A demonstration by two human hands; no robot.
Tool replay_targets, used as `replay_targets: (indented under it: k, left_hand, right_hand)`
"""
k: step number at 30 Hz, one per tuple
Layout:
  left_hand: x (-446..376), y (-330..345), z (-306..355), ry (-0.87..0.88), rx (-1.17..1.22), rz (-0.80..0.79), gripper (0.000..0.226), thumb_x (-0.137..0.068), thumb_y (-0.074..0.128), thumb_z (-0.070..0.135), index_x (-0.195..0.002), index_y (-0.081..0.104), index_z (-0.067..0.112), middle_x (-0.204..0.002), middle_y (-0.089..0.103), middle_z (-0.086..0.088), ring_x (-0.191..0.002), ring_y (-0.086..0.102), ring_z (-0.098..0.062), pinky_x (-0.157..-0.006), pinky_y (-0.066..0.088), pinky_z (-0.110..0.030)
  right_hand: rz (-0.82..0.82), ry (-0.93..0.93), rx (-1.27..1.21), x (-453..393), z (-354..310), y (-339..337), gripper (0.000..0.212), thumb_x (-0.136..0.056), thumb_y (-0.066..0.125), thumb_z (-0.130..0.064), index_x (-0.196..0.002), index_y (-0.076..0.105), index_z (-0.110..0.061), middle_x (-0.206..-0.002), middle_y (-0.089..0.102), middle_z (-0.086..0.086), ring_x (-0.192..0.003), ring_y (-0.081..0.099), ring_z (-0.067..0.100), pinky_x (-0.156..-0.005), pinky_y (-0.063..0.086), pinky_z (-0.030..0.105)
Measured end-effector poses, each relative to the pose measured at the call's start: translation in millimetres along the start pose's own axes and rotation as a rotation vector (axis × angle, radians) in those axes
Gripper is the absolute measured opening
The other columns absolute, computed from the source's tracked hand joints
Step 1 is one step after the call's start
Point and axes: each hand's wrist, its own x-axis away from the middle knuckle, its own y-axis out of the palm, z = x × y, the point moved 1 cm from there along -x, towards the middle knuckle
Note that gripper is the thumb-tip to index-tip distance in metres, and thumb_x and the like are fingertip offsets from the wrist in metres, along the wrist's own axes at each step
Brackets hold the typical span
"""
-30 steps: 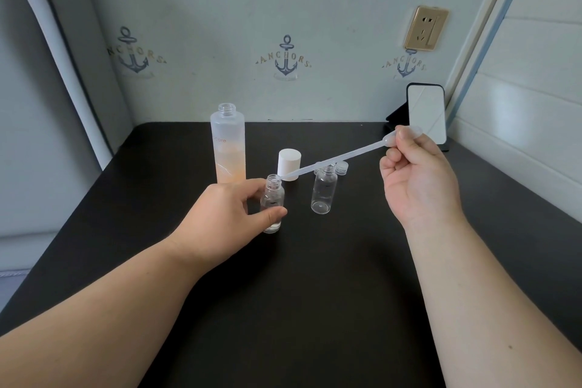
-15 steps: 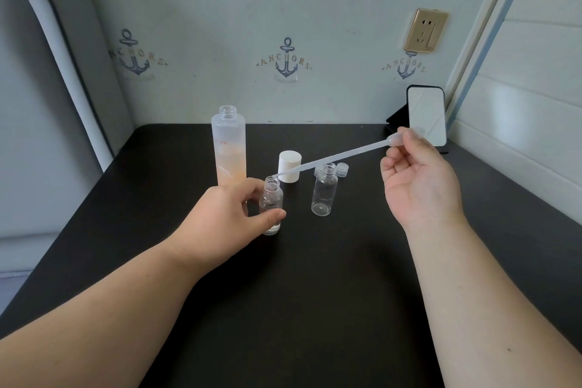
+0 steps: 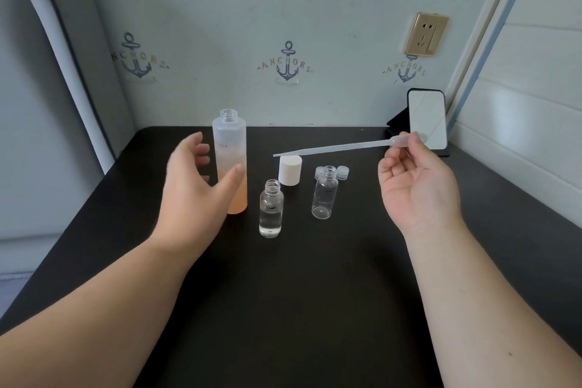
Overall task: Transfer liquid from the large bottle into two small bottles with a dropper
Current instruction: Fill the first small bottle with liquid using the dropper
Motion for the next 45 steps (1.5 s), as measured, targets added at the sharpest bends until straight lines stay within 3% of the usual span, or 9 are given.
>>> replay_targets:
  k: [2,6,10,12,19,26,30,36,45]
  left_hand:
    - [-3.7,6.1,-4.3,-0.079,-0.038,-0.116,0.079,-0.088,0.072,0.047,-0.153,0.033,0.025,-0.137,0.056,0.013,-0.124,0.054,-0.008,-0.100,0.049,-0.033]
    - [-3.9,11.1,-5.5,-0.075,-0.115,-0.151,0.033,-0.089,0.067,0.054,-0.114,0.050,0.039,-0.097,0.061,0.023,-0.091,0.061,-0.001,-0.067,0.043,-0.018]
    - [0.1,6.0,-0.6,-0.008,-0.087,-0.155,0.020,-0.089,0.071,0.047,-0.095,0.053,0.047,-0.088,0.064,0.023,-0.082,0.061,0.006,-0.064,0.045,-0.021]
    - [2.7,4.7,1.1,0.022,-0.094,-0.166,0.019,-0.090,0.072,0.042,-0.092,0.053,0.048,-0.087,0.064,0.020,-0.081,0.062,-0.002,-0.066,0.049,-0.028]
    - [5.2,4.2,7.2,0.062,-0.119,-0.171,0.016,-0.090,0.071,0.038,-0.100,0.058,0.038,-0.086,0.063,0.013,-0.082,0.062,-0.012,-0.069,0.050,-0.034]
    - [4.2,3.5,6.5,0.109,-0.191,-0.133,0.023,-0.089,0.071,0.037,-0.108,0.060,0.039,-0.094,0.059,0.014,-0.089,0.054,-0.004,-0.069,0.040,-0.025]
    - [3.4,3.0,5.2,0.168,-0.271,-0.098,0.028,-0.088,0.074,0.033,-0.112,0.061,0.039,-0.096,0.055,0.020,-0.089,0.051,-0.003,-0.071,0.034,-0.015]
    - [4.6,5.8,5.4,0.256,-0.310,-0.089,0.039,-0.085,0.077,0.026,-0.122,0.064,0.032,-0.110,0.061,0.013,-0.104,0.054,-0.019,-0.088,0.046,-0.036]
    - [3.8,9.4,2.8,0.307,-0.338,-0.069,0.048,-0.084,0.081,0.023,-0.129,0.064,0.025,-0.118,0.062,0.009,-0.111,0.054,-0.023,-0.093,0.045,-0.038]
  right_hand:
    - [-0.010,0.000,0.008,-0.3,-0.2,0.0,0.007,-0.095,0.068,-0.013,-0.095,0.070,-0.007,-0.086,0.073,0.002,-0.069,0.067,0.012,-0.065,0.053,0.023]
    - [-0.029,-0.016,0.020,1.3,0.2,1.2,0.008,-0.096,0.066,-0.014,-0.094,0.069,-0.007,-0.086,0.074,0.001,-0.072,0.068,0.012,-0.067,0.054,0.023]
    - [-0.053,-0.022,0.014,2.9,-0.8,4.3,0.020,-0.096,0.066,-0.015,-0.080,0.078,-0.011,-0.088,0.073,0.000,-0.075,0.070,0.012,-0.070,0.055,0.023]
    - [-0.080,-0.035,0.021,3.7,-1.9,6.1,0.026,-0.095,0.066,-0.016,-0.073,0.080,-0.014,-0.088,0.073,-0.001,-0.077,0.070,0.011,-0.072,0.054,0.022]
    - [-0.110,-0.070,0.062,4.1,-2.4,6.2,0.027,-0.098,0.064,-0.018,-0.075,0.080,-0.016,-0.090,0.073,-0.001,-0.079,0.070,0.010,-0.075,0.055,0.022]
    - [-0.101,-0.130,0.146,2.8,-2.4,5.0,0.012,-0.098,0.062,-0.017,-0.090,0.069,-0.011,-0.089,0.074,-0.001,-0.078,0.069,0.011,-0.075,0.054,0.023]
    - [-0.114,-0.181,0.197,3.4,-7.1,4.6,0.018,-0.097,0.063,-0.014,-0.082,0.072,-0.016,-0.087,0.074,0.001,-0.074,0.066,0.012,-0.073,0.054,0.024]
    - [-0.204,-0.181,0.324,8.2,-2.9,9.8,0.022,-0.096,0.066,-0.011,-0.078,0.077,-0.017,-0.088,0.074,0.003,-0.072,0.064,0.012,-0.072,0.053,0.023]
    - [-0.300,-0.197,0.546,21.2,15.5,23.1,0.013,-0.087,0.072,-0.009,-0.080,0.079,-0.019,-0.091,0.078,0.007,-0.068,0.067,0.015,-0.067,0.052,0.023]
